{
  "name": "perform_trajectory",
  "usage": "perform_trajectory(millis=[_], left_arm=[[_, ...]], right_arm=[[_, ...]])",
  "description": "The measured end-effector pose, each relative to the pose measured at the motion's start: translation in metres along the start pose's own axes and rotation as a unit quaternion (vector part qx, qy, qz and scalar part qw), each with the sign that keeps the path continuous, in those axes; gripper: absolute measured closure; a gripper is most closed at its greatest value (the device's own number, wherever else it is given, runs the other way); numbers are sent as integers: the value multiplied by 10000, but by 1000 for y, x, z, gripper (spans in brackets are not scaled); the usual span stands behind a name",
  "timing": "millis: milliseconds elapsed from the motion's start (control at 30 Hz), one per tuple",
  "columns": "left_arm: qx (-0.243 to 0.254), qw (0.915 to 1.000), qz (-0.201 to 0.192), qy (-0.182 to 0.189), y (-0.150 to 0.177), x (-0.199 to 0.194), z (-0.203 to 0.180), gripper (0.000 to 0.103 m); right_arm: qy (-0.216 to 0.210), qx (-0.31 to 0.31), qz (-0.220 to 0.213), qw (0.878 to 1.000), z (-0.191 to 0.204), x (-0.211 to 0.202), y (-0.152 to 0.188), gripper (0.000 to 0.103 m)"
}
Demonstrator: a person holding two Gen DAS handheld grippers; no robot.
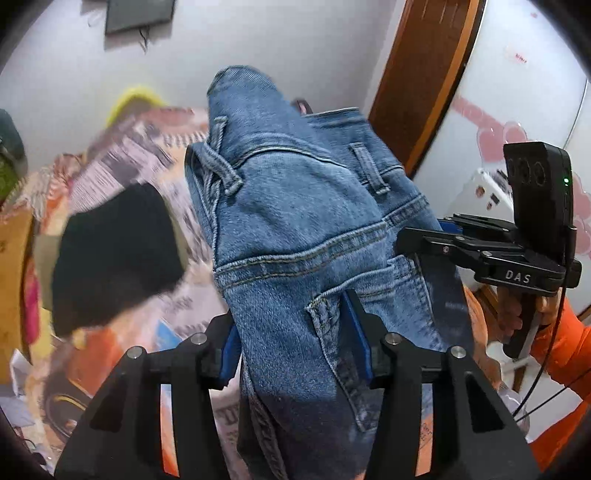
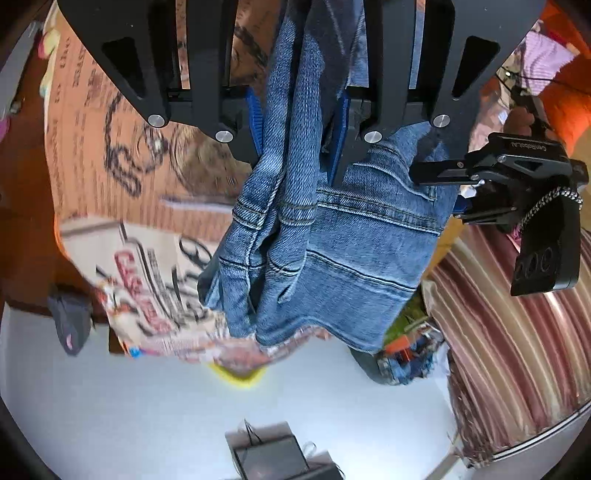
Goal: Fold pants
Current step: 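Grasp the folded jeans with both grippers and lift them off the bed, then carry the folded jeans beside the black cloth and lower them onto the bed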
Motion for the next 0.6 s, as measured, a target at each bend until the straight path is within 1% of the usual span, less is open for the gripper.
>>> perform_trajectory(millis=[167, 267, 333, 433, 600], left_arm=[[-208, 9992, -303, -175, -19, -20, 32, 55], [-327, 9977, -500, -313, -31, -32, 55, 55], [-493, 9959, -614, -455, -39, -37, 76, 56], [-636, 9937, -663, -642, -40, -41, 104, 56], [-828, 9899, -724, -893, -44, -43, 155, 56]], right_arm=[[-45, -331, -231, 9992, 22, 3, -29, 75], [-57, -503, -330, 9982, 34, 14, -47, 75], [-95, -571, -427, 9974, 41, 23, -60, 75], [-211, -653, -526, 9963, 53, 45, -80, 75], [-388, -834, -566, 9942, 72, 81, -101, 75]])
Point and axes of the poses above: each gripper's, at about its wrist camera, not at the fingertips, and x roughly the way its jaws point, z to its left, y to its underside, the point moved 10 cm from there along x, roughly the way its jaws point, and after that the axes turned 9 degrees about -y, right-handed, at the moved point
